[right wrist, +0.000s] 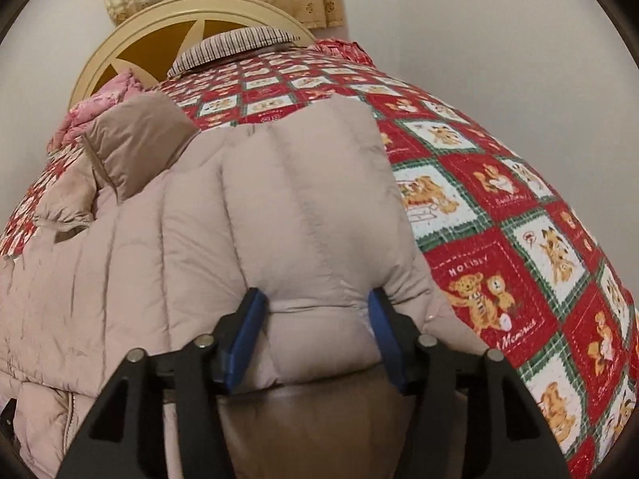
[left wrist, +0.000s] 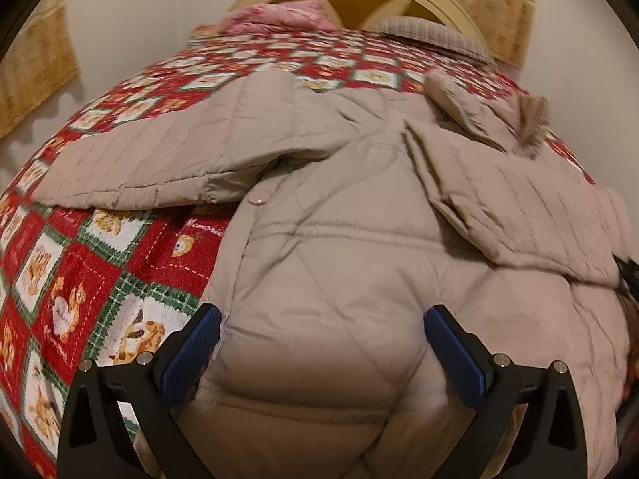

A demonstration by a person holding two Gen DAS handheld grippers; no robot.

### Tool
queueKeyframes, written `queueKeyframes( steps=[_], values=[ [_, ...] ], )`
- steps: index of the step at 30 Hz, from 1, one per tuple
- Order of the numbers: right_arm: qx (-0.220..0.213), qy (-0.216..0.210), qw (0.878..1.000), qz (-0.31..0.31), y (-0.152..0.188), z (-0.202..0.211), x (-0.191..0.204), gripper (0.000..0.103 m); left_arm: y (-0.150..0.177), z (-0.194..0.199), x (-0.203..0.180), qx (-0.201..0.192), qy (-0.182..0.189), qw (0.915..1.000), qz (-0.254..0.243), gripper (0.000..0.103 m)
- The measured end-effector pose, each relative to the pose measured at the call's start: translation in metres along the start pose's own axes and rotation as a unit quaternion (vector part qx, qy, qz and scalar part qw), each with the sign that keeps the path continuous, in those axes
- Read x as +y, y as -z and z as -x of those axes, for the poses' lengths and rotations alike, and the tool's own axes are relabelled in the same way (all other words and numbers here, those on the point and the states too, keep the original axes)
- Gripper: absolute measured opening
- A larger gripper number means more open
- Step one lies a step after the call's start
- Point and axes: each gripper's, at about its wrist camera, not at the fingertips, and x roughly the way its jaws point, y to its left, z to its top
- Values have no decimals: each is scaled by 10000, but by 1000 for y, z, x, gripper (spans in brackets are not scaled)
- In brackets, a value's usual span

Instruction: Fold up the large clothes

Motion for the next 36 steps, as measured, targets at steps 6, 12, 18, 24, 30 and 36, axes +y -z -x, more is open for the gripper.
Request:
queueKeyframes(
  steps=[6,12,18,24,30,36],
  values=[
    [-86,-219,9997,-42,7,5,-9,73,-20,68,99,-1116,375,9826,1437,102],
    [-99,-232,9997,-16,9,8,-4,75,-38,51,248,-1000,-94,9260,3639,102],
    [-100,-230,9997,-18,9,8,-4,75,-24,2,304,-629,-179,8800,4705,102],
    [-92,-199,9998,11,9,7,-3,76,-47,-12,294,-850,-705,8825,4571,102],
    [-84,-165,9998,44,8,5,-5,76,-59,-28,286,-1068,-1003,9084,3915,90],
    [-86,-138,9998,63,9,7,-3,76,-64,-33,291,-1077,-425,9223,3686,3]
  ],
)
